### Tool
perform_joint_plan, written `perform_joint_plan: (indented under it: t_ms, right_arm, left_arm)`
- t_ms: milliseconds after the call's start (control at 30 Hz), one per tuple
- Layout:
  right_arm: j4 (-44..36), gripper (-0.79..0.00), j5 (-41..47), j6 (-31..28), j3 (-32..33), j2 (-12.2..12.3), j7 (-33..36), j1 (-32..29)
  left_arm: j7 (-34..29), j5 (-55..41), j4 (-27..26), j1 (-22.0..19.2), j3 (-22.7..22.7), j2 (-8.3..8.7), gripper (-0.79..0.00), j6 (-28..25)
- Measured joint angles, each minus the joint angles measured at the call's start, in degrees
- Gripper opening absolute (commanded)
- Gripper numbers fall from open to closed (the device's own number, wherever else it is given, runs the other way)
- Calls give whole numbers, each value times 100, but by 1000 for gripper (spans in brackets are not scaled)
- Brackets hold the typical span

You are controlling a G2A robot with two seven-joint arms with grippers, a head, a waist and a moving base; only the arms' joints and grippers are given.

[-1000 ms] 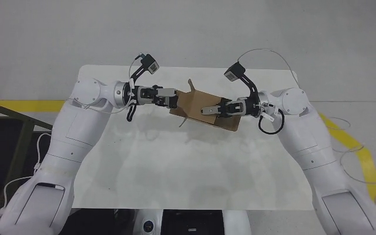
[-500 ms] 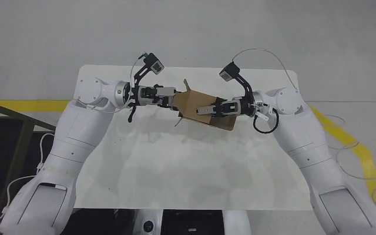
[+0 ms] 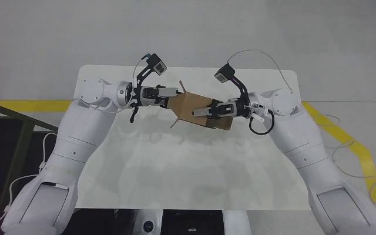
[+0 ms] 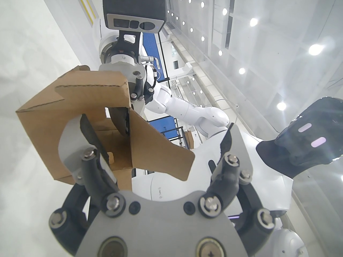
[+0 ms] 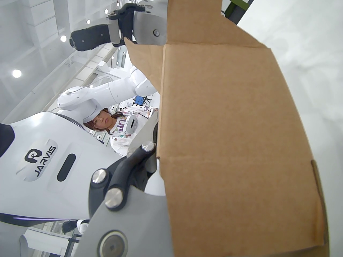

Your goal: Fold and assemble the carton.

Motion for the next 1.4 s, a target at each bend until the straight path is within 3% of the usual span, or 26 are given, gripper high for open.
perform_joint_plan:
  t_ms: [467, 1400]
  right_arm:
    - [140, -785, 193, -172, 371, 93, -200, -114]
    - [84, -785, -406, -199, 696, 80, -1817, -315]
  left_arm:
    - [66, 275, -93, 122, -320, 83, 0, -48]
    - [105, 351, -333, 229, -283, 63, 0, 58]
